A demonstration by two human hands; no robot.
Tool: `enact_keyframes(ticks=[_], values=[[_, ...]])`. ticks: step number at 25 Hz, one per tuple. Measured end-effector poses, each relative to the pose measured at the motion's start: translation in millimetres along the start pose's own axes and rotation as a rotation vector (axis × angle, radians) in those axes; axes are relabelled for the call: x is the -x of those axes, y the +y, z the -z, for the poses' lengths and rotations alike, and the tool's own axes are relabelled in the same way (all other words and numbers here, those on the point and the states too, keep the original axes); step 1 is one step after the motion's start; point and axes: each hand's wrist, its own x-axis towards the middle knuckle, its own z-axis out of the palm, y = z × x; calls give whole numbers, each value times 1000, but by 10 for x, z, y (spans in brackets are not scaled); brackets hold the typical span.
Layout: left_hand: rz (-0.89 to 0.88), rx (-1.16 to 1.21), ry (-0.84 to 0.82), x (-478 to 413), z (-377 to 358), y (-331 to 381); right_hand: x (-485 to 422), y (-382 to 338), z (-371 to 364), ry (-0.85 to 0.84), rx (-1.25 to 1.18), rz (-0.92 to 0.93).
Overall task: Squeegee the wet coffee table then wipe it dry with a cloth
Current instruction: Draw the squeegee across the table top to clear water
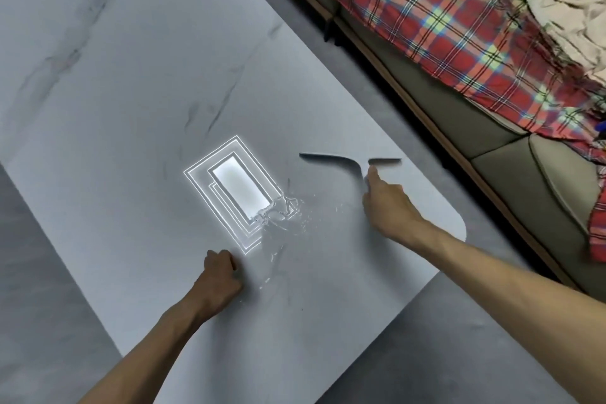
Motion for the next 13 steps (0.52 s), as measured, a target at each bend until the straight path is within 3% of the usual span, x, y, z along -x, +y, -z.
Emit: enact_keyframes(ticks=[3,8,13], values=[[18,1,-35,-48,-36,-20,324,29,-15,-96,31,90],[49,-28,-53,-126,-138,74,-266,-131,393,152,75,28],[81,-69,-82,-199,-141,61,-421,-398,204,130,52,-1]])
